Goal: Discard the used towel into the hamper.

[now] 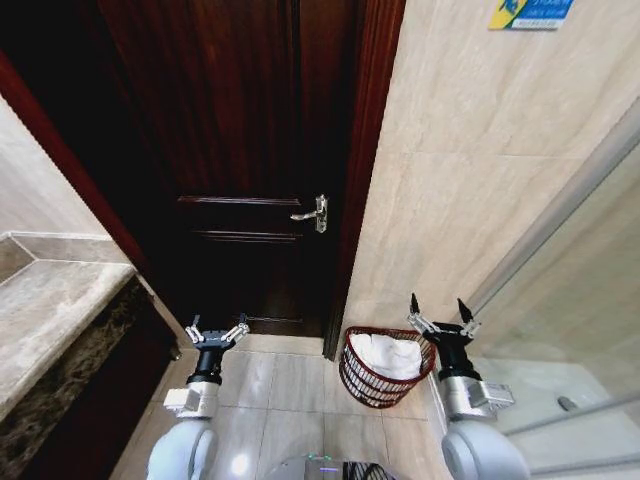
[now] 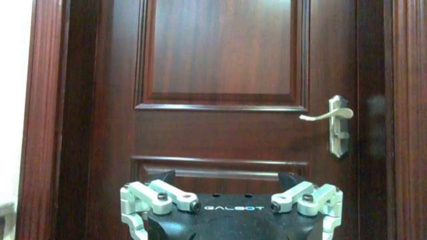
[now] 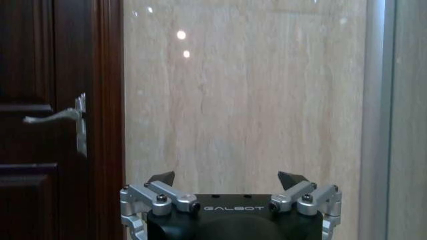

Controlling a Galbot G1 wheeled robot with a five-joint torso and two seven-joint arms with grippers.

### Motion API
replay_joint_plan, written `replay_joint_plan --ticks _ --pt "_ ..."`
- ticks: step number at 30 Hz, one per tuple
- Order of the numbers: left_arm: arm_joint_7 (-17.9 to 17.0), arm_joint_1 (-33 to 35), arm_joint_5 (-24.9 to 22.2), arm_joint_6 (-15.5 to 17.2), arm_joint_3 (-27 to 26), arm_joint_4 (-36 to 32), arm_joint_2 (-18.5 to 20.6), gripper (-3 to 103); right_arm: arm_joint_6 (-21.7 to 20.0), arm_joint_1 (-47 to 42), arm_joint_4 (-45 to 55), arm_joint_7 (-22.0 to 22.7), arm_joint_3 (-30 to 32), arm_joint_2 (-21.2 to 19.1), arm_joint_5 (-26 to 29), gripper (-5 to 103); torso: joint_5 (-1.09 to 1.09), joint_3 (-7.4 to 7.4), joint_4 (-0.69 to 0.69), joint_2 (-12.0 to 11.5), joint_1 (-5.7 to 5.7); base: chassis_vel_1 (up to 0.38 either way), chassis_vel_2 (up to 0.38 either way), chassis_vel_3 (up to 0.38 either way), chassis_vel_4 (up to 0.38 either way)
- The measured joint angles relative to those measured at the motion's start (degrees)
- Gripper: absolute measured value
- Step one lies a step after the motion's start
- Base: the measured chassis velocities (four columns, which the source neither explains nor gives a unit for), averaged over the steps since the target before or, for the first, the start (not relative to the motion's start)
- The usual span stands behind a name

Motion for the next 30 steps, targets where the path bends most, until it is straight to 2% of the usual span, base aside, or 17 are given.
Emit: replay_joint_plan --ticks 4,8,11,14,23,30 --pt "-1.10 -0.58 0.48 1.53 1.22 -1.29 0.34 100 0.55 -1.43 -0.49 -0.36 0.54 0.83 0.09 100 0.00 0.76 0.00 1.42 0.67 0.000 0.000 0.000 0.000" --pt "-1.60 -0.76 1.52 2.34 2.38 -1.93 0.40 100 4.08 -1.69 -3.35 -1.50 1.15 1.31 0.05 100 0.01 1.37 0.01 2.50 1.14 0.000 0.000 0.000 0.000" --pt "-2.14 -0.56 2.40 3.48 3.26 -2.69 0.56 100 9.10 -1.33 -8.17 -4.63 3.32 1.55 0.58 100 0.02 2.05 0.01 3.73 1.69 0.000 0.000 0.000 0.000" --pt "-2.30 -0.41 2.65 3.90 3.40 -2.92 0.69 100 11.22 -1.55 -9.44 -5.19 4.30 2.07 0.98 100 0.02 2.48 0.00 4.54 2.09 0.000 0.000 0.000 0.000" --pt "-2.88 0.48 3.32 5.21 2.96 -3.52 0.83 100 12.30 -2.06 -7.11 -7.65 5.34 4.34 0.99 100 0.01 3.78 0.00 6.98 3.19 0.000 0.000 0.000 0.000" --pt "-2.89 0.99 3.79 5.84 2.21 -3.62 0.73 100 9.83 -1.88 -2.35 -7.34 2.78 3.47 0.82 100 0.00 5.22 0.01 9.60 4.40 0.000 0.000 0.000 0.000"
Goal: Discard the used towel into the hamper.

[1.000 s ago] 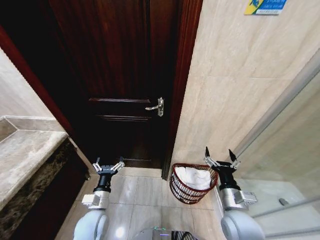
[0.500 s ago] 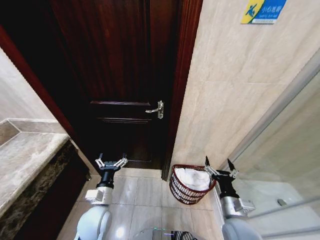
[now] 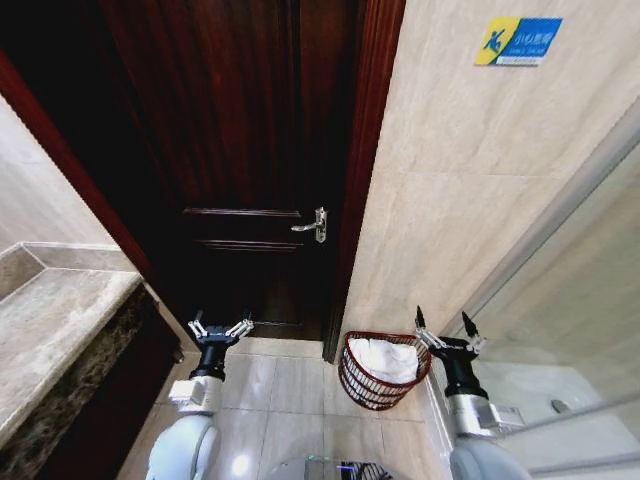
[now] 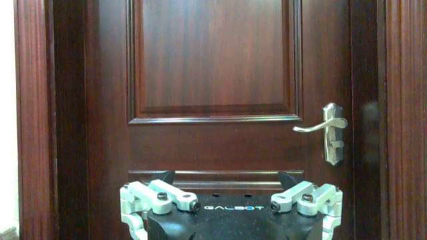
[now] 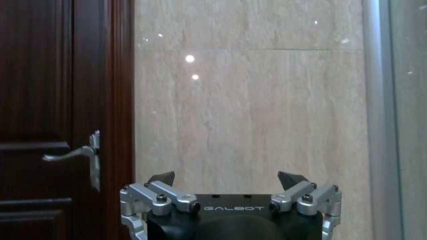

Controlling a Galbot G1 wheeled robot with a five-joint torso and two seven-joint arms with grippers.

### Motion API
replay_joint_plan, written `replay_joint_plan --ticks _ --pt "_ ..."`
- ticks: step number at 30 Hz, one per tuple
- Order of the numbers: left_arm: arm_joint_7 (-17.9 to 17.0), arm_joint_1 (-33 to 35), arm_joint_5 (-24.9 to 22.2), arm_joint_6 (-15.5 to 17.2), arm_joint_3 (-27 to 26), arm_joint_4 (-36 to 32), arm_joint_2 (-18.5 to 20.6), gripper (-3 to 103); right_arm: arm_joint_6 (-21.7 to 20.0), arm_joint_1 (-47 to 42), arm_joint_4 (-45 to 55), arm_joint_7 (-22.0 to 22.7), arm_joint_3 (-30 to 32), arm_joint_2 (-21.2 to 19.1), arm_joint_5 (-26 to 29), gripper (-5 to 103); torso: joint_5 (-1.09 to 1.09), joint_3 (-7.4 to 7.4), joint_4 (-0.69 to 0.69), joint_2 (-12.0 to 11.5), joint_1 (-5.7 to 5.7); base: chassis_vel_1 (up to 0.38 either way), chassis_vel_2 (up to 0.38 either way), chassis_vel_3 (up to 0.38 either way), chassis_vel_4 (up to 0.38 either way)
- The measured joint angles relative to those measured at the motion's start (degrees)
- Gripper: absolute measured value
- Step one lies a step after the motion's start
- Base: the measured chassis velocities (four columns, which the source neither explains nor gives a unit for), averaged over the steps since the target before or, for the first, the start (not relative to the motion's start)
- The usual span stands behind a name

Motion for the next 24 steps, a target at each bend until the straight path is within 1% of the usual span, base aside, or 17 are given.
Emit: replay_joint_plan --ticks 4,7,8,11,12,14,15,18,20,23,24 --pt "0.03 0.12 0.13 0.06 -0.12 -0.16 -0.07 100 -0.65 0.55 0.07 0.36 -0.76 -0.23 -0.11 100 0.01 0.47 0.00 0.90 0.42 0.000 0.000 0.000 0.000" --pt "0.14 0.47 0.05 0.08 -0.38 -0.54 -0.15 100 -1.24 1.19 -0.15 1.00 -1.14 -0.67 -0.21 100 0.00 1.30 0.00 2.42 1.13 0.000 0.000 0.000 0.000" --pt "0.14 0.47 0.05 0.08 -0.38 -0.54 -0.15 100 -1.24 1.19 -0.15 1.00 -1.14 -0.67 -0.21 100 0.00 1.30 0.00 2.42 1.13 0.000 0.000 0.000 0.000" --pt "0.29 0.73 -0.10 0.11 -0.48 -0.71 -0.16 100 -1.28 1.06 -0.23 1.15 -1.12 -0.90 -0.13 100 0.01 2.03 0.00 3.78 1.74 0.000 0.000 0.000 0.000" --pt "0.29 0.73 -0.10 0.11 -0.48 -0.71 -0.16 100 -1.28 1.06 -0.23 1.15 -1.12 -0.90 -0.13 100 0.01 2.03 0.00 3.78 1.74 0.000 0.000 0.000 0.000" --pt "0.35 0.79 -0.05 -0.09 -0.47 -0.57 -0.25 100 -1.27 0.77 -0.25 1.18 -1.09 -0.79 -0.09 100 0.01 2.67 0.00 4.92 2.24 0.000 0.000 0.000 0.000" --pt "0.35 0.79 -0.05 -0.09 -0.47 -0.57 -0.25 100 -1.27 0.77 -0.25 1.18 -1.09 -0.79 -0.09 100 0.01 2.67 0.00 4.92 2.24 0.000 0.000 0.000 0.000" --pt "0.33 0.72 -0.05 -0.29 -0.28 -0.83 -0.31 100 -1.27 0.46 -0.34 1.11 -1.01 -0.77 -0.06 100 0.01 3.46 0.00 6.38 2.92 0.000 0.000 0.000 0.000" --pt "0.31 0.68 -0.05 -0.29 -0.28 -0.90 -0.31 100 -1.28 0.43 -0.36 1.11 -1.01 -0.80 -0.03 100 0.01 3.59 0.00 6.63 3.03 0.000 0.000 0.000 0.000" --pt "0.14 0.60 -0.18 -0.34 -0.27 -1.31 -0.31 100 -1.50 0.34 -0.53 1.01 -1.01 -1.01 0.08 100 0.01 4.26 0.00 7.90 3.65 0.000 0.000 0.000 0.000" --pt "0.14 0.60 -0.18 -0.34 -0.27 -1.31 -0.31 100 -1.50 0.34 -0.53 1.01 -1.01 -1.01 0.08 100 0.01 4.26 0.00 7.90 3.65 0.000 0.000 0.000 0.000"
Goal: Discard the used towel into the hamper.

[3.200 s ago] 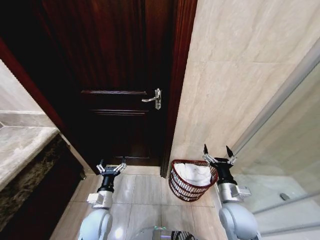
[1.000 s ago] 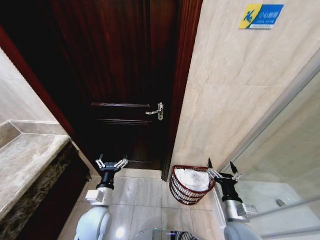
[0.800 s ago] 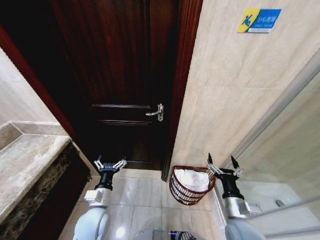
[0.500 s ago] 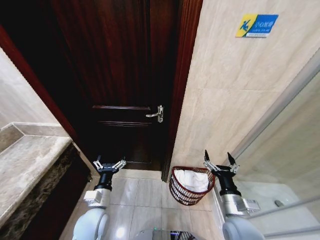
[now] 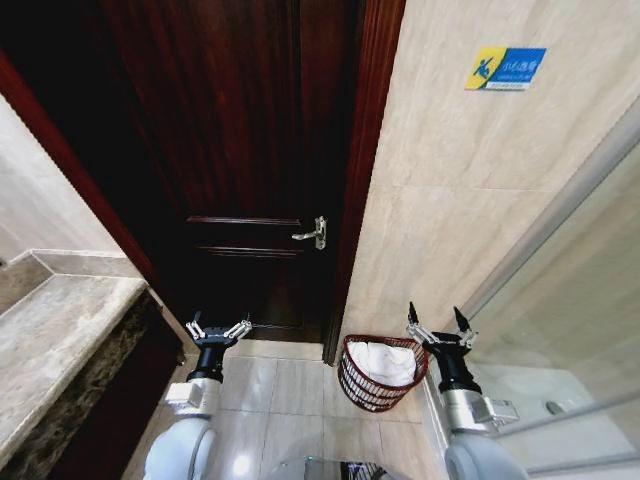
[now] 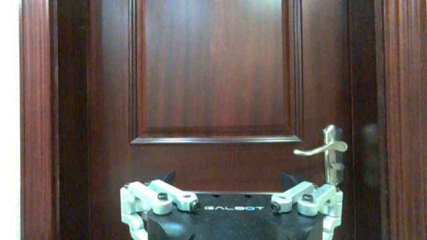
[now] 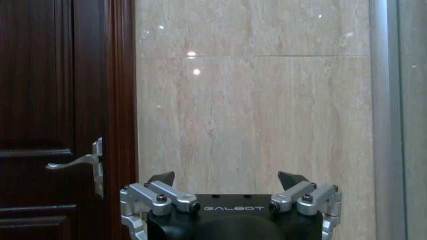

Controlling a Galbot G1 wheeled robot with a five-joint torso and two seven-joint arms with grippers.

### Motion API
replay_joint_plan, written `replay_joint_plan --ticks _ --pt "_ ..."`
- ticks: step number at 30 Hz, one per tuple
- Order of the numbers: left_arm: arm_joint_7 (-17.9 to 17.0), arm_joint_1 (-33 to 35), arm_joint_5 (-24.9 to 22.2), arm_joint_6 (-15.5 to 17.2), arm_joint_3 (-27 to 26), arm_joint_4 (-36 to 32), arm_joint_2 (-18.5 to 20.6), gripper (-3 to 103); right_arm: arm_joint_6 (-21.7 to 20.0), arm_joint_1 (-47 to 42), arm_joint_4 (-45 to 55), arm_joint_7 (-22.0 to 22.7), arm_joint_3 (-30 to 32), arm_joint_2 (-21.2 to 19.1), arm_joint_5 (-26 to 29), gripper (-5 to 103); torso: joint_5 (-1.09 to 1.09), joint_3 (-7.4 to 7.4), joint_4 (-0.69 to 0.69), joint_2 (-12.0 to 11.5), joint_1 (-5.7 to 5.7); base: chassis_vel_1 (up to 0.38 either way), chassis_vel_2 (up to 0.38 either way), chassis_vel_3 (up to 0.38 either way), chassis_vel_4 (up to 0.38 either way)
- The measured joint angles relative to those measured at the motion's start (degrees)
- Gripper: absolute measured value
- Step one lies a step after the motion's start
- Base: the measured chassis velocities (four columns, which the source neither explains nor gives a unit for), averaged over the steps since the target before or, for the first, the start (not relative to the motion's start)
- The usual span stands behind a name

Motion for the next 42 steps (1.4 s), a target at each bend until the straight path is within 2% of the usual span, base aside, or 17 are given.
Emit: replay_joint_plan --ticks 10,16,27,42 --pt "0.10 0.35 -0.01 0.04 -0.24 -0.29 -0.24 100 -0.59 0.13 0.30 0.01 -0.12 -0.14 0.02 100 0.00 2.17 0.00 4.01 1.83 0.000 0.000 0.000 0.000" --pt "0.54 0.69 -0.38 -1.01 -0.41 -0.13 -0.48 100 -1.12 -0.17 1.15 0.02 0.08 -0.08 0.02 100 0.00 2.98 0.00 5.48 2.50 0.000 0.000 0.000 0.000" --pt "0.76 1.12 -0.41 -1.87 -1.85 -0.19 -0.66 100 -4.64 -1.17 4.39 -0.55 0.20 0.08 0.55 100 0.00 2.97 0.00 5.41 2.51 0.006 -0.003 -0.004 0.004" --pt "0.97 1.29 -1.84 -3.29 -3.89 0.14 -0.84 100 -4.55 -1.29 4.14 -1.55 -0.02 0.06 0.77 100 0.00 2.70 0.00 4.95 2.25 0.194 -0.186 -0.194 0.193"
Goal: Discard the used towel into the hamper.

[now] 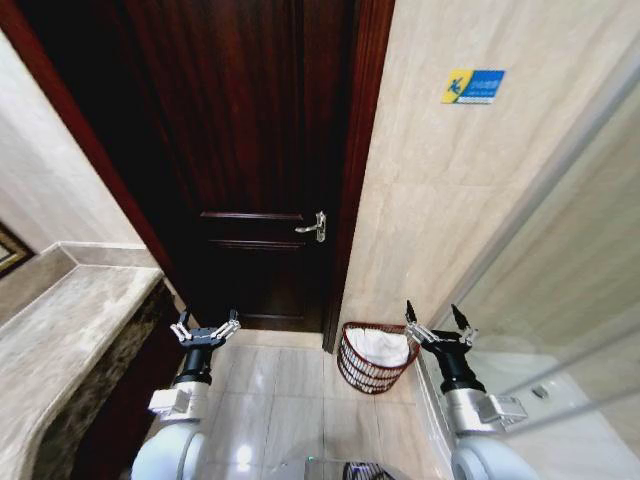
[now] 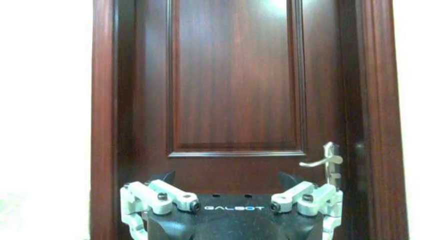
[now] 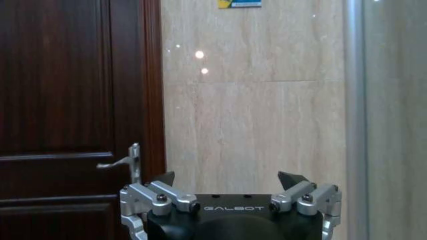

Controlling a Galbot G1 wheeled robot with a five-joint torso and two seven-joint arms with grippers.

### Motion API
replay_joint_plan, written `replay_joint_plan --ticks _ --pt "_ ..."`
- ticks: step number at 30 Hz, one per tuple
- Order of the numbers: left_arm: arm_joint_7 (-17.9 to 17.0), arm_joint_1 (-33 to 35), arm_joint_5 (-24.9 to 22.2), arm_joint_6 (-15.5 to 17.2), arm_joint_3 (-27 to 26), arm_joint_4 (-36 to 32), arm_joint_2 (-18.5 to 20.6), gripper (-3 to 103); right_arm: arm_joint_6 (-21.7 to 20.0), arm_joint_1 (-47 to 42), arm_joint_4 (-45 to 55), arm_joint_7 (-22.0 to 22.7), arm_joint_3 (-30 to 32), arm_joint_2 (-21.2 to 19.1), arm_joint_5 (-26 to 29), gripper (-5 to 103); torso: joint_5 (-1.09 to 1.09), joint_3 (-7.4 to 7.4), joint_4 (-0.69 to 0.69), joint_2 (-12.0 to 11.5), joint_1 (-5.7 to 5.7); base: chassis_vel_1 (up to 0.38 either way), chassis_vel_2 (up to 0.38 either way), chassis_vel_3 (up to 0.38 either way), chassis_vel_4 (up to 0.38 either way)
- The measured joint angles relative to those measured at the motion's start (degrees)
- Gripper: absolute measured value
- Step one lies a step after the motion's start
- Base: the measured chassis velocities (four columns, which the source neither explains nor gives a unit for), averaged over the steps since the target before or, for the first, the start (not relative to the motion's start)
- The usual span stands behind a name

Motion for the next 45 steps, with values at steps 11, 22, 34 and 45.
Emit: replay_joint_plan --ticks 11,22,34,45 --pt "0.65 1.30 -0.07 -1.58 -0.34 0.02 -0.69 100 3.65 -2.86 -0.74 -0.63 0.74 0.15 0.83 100 0.02 -0.10 0.00 -0.19 -0.08 0.250 -0.261 -0.260 0.258" --pt "0.70 1.50 -0.25 -2.45 -0.70 -0.14 -0.64 100 5.17 -4.00 -0.58 -0.84 1.06 0.62 0.90 100 0.00 -0.16 0.00 -0.30 -0.12 0.241 -0.234 -0.237 0.234" --pt "1.36 1.82 -1.20 -3.64 -1.63 -0.19 -0.37 100 6.39 -5.38 0.24 -1.23 1.02 0.93 0.55 100 -0.01 -0.19 0.00 -0.35 -0.15 0.207 -0.207 -0.210 0.200" --pt "1.52 2.54 -1.25 -4.65 -1.69 -0.28 -0.58 100 8.38 -7.04 0.28 -1.23 0.74 0.62 0.52 100 -0.01 -0.20 0.00 -0.37 -0.17 0.188 -0.184 -0.194 0.191"
